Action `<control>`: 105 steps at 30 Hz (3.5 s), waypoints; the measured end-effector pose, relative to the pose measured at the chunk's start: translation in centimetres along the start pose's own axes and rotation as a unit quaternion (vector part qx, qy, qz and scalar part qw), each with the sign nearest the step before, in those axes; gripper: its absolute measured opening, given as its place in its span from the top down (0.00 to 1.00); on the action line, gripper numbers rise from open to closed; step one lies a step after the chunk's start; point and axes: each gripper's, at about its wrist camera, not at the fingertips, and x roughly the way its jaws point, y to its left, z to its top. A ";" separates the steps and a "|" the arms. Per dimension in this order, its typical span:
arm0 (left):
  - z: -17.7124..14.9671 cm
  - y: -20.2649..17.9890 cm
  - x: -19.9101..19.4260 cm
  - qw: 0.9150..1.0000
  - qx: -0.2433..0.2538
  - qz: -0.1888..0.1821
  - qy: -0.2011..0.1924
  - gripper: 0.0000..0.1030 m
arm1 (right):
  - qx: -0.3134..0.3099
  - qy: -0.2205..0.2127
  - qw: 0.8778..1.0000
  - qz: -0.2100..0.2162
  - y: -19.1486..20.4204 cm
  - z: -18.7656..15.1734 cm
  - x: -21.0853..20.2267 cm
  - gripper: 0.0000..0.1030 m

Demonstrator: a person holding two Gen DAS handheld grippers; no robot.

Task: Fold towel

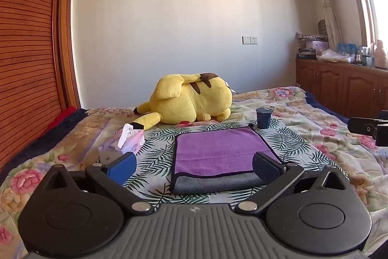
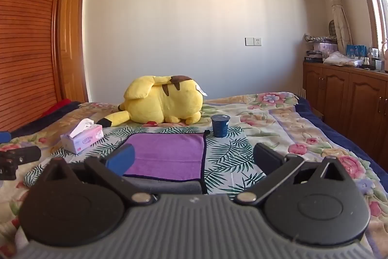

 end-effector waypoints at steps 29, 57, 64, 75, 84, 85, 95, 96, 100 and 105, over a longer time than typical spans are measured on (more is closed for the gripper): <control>-0.2 0.5 -0.2 1.000 0.005 0.002 0.002 0.16 | 0.001 -0.003 1.000 0.001 0.0 -0.1 0.0 0.00; -0.2 0.4 0.1 1.000 0.006 0.002 0.002 0.16 | 0.002 -0.002 1.000 0.001 -0.1 -0.1 0.0 0.00; -0.2 0.5 0.1 1.000 0.006 0.002 0.002 0.16 | 0.003 -0.002 1.000 0.001 0.0 -0.2 0.1 0.00; -0.2 0.4 0.1 1.000 0.008 0.003 0.002 0.16 | 0.002 -0.002 1.000 0.001 -0.1 -0.2 0.1 0.00; -0.4 0.3 0.1 1.000 0.008 0.003 0.004 0.16 | 0.000 0.000 1.000 -0.001 -0.2 -0.4 0.1 0.00; -0.4 0.2 0.1 1.000 0.008 0.003 0.004 0.16 | 0.001 0.000 1.000 -0.001 -0.3 -0.2 0.2 0.00; -0.7 0.2 1.2 1.000 0.016 0.007 0.022 0.16 | -0.012 0.007 1.000 -0.003 0.1 -0.1 0.9 0.00; -0.7 0.2 1.3 1.000 0.018 0.008 0.022 0.16 | -0.015 0.006 1.000 -0.003 0.2 -0.1 1.0 0.00; -0.6 -0.1 1.9 0.999 0.024 0.007 0.025 0.16 | -0.026 0.007 1.000 0.002 0.5 0.0 1.5 0.00; -0.4 -0.5 2.7 0.999 0.031 0.001 0.029 0.16 | -0.034 0.005 0.999 0.011 0.7 0.0 1.9 0.00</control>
